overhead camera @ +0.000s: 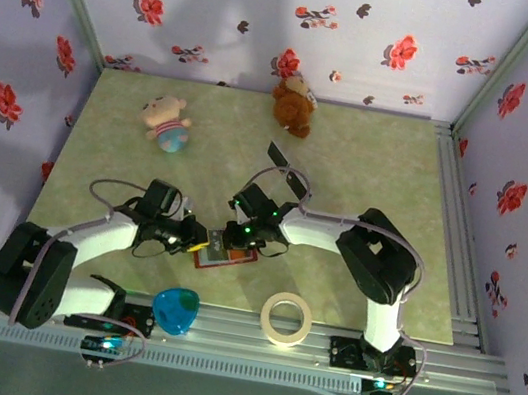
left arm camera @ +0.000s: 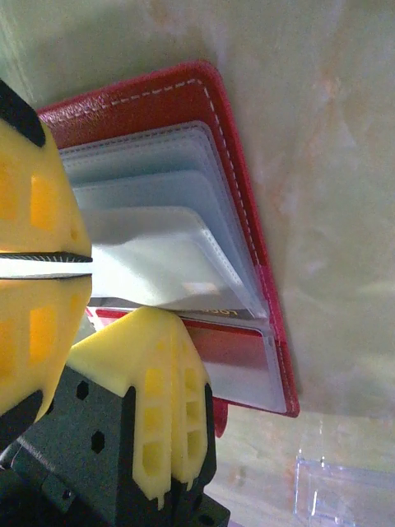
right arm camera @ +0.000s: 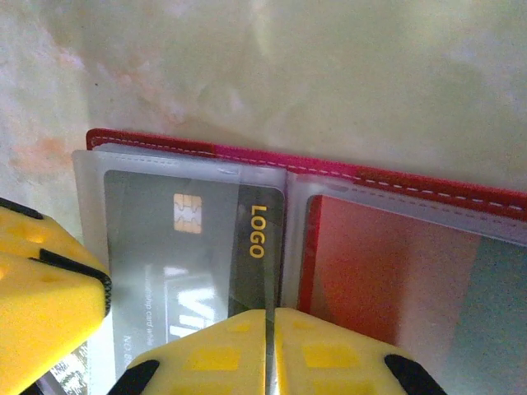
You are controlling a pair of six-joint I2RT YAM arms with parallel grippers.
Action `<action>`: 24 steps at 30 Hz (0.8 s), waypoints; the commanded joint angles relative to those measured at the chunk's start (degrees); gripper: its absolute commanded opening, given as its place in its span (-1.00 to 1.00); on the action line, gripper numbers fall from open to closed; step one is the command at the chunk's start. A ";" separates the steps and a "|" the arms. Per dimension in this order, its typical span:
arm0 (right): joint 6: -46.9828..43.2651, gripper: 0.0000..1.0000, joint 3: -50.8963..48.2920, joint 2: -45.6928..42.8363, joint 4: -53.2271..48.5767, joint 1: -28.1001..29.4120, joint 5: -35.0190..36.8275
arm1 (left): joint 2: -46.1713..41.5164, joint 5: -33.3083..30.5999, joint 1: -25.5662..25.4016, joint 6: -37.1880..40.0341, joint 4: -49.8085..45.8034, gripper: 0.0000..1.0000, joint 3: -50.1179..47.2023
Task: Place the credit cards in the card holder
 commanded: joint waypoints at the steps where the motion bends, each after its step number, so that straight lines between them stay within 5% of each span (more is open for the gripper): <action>1: 0.43 -0.80 -0.13 3.47 -0.01 0.84 0.40 | 0.83 0.86 0.50 0.58 0.36 -0.66 -0.70; 10: 1.01 -0.81 -1.11 4.49 1.71 0.96 -0.36 | -4.68 -1.94 0.59 2.72 -8.00 -0.31 2.32; 16: 1.23 -0.79 -0.71 5.12 2.81 0.91 -1.93 | -11.18 -8.48 1.38 4.25 -16.88 -0.26 2.99; 24: 1.62 -0.77 -0.82 5.81 4.64 0.91 -3.56 | -3.29 -5.24 1.42 6.93 -15.51 -0.24 4.27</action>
